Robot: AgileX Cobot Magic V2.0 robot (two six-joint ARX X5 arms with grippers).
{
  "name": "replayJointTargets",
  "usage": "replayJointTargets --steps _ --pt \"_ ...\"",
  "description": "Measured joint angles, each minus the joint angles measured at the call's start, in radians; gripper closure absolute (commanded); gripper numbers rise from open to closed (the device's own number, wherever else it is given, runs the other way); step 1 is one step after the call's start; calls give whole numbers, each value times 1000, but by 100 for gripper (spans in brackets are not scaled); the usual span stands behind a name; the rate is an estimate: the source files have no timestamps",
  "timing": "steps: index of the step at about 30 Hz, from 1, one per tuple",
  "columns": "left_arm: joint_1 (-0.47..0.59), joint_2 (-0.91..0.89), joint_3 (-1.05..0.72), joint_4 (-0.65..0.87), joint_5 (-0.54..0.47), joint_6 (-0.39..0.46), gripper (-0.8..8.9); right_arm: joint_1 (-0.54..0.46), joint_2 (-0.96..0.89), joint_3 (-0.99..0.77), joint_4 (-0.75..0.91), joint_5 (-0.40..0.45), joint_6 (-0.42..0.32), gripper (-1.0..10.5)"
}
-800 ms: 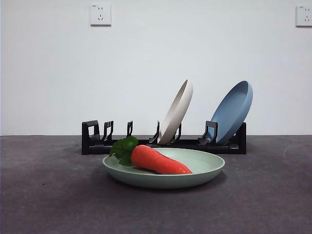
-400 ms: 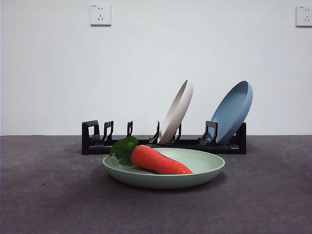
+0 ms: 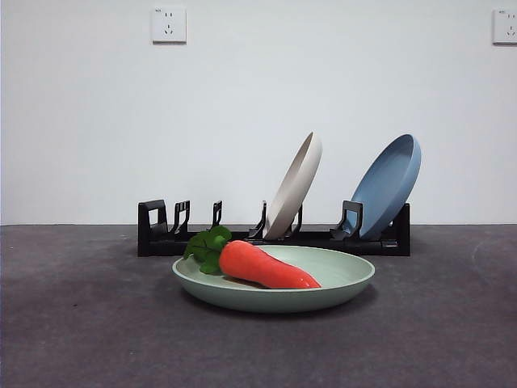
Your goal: Take the green plate from the plate rack,put the plate on the table,take the carrot from the table,put the carrot in the plate
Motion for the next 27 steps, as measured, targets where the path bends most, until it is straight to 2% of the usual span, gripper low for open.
replayJointTargets --steps 4,8,19,24,27 --pt "198 -134 -231 331 58 27 816 0 0 0 0 0 0 946" --pt "325 -282 -471 549 56 30 816 0 0 0 0 0 0 946" --pt "534 -594 -934 549 56 14 816 0 0 0 0 0 0 946" --pt "586 -671 -1020 529 56 -18 816 0 0 0 0 0 0 946" --pt "618 -696 -1042 458 56 -27 816 0 0 0 0 0 0 946"
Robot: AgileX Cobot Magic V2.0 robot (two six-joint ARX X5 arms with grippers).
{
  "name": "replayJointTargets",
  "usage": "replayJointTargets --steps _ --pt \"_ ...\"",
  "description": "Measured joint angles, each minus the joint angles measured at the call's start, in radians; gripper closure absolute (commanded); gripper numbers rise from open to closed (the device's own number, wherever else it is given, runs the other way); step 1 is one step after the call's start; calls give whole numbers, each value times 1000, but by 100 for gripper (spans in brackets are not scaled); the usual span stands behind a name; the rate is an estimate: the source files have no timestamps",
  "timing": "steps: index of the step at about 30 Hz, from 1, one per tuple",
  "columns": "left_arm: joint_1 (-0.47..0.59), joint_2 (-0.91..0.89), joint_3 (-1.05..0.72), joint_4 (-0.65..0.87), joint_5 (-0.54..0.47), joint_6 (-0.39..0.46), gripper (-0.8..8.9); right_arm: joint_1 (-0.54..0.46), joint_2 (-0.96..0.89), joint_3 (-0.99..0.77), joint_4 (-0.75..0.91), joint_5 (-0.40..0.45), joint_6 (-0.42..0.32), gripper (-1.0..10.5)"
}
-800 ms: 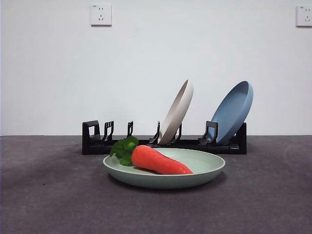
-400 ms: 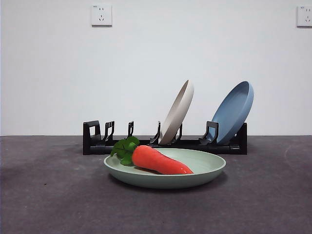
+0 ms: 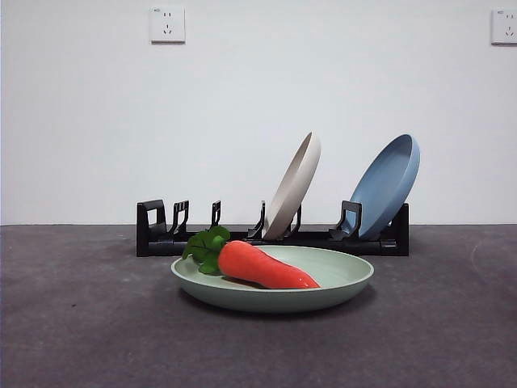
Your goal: Take the green plate from the plate rack,put the plate on the table,take the carrot from the table,put the carrot in the plate
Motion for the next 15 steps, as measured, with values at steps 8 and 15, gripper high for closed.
replayJointTargets --steps 8,15 --pt "72 -79 -6 -181 0 -2 816 0 0 0 0 0 0 946" --pt "80 -134 -55 -234 1 -83 816 0 0 0 0 0 0 946"
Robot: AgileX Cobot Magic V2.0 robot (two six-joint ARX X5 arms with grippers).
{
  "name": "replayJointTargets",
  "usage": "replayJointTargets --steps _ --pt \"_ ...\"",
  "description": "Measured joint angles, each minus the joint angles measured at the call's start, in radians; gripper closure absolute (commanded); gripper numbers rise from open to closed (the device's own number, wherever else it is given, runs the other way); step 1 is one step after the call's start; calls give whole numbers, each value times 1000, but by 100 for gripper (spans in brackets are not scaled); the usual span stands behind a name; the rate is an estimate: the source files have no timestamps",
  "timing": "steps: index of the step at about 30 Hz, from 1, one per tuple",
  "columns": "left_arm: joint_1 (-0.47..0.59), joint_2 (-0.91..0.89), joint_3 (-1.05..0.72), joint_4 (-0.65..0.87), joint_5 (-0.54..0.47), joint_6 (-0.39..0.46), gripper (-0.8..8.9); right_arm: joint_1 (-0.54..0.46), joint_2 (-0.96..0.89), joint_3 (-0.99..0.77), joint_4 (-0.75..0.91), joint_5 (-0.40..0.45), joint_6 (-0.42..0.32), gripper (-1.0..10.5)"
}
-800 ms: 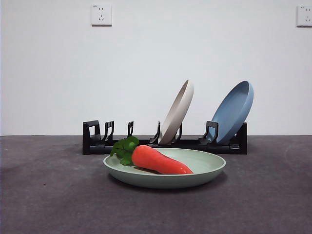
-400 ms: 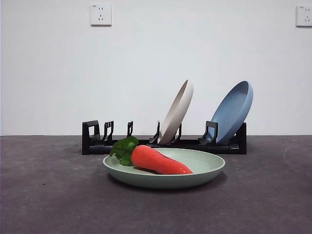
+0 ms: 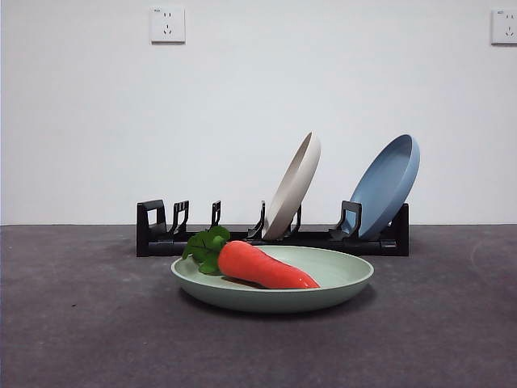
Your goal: Take the green plate from the plate rack,put the plate on the table,take the carrot from the table,put the carrot in the plate
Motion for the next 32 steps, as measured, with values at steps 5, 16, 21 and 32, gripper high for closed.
replayJointTargets --steps 5,16,21,32 --pt "0 0 0 0 6 -52 816 0 0 0 0 0 0 946" --pt "0 -1 0 0 6 -74 816 0 0 0 0 0 0 946" --pt "0 0 0 0 6 -74 816 0 0 0 0 0 0 946" --pt "0 0 0 0 6 -74 816 -98 -61 -3 42 -1 -40 946"
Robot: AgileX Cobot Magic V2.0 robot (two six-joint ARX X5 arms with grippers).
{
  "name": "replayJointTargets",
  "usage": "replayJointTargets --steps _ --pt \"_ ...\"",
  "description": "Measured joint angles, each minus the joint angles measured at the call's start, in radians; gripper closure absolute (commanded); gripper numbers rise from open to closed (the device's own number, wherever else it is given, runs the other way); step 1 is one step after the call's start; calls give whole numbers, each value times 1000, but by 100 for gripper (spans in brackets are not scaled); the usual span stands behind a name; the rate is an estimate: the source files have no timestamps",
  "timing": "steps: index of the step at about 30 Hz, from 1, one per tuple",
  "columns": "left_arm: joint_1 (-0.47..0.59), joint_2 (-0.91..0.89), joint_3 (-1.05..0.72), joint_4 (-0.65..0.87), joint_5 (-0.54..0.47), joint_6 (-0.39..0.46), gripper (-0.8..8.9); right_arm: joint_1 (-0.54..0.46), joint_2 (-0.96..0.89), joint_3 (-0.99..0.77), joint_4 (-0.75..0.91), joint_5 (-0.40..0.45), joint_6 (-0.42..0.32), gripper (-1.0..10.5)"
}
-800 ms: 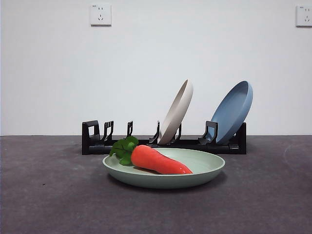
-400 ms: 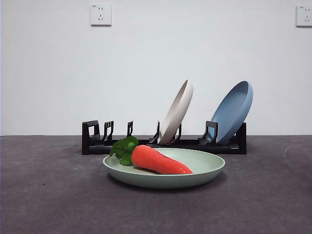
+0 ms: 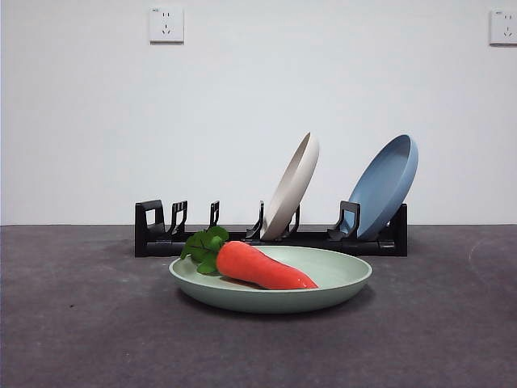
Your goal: Take the green plate from the plate rack,put the plate on the table,take the carrot from the table,put the carrot in the plate
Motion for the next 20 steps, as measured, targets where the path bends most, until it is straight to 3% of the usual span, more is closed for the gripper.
replayJointTargets --steps 10,15,20 --pt "0 0 0 0 0 0 816 -389 -264 -241 418 0 -37 946" --pt "0 0 0 0 0 0 816 -488 -404 -455 644 1 -43 946" --pt "0 0 0 0 0 0 816 -516 -502 -631 766 1 -43 946"
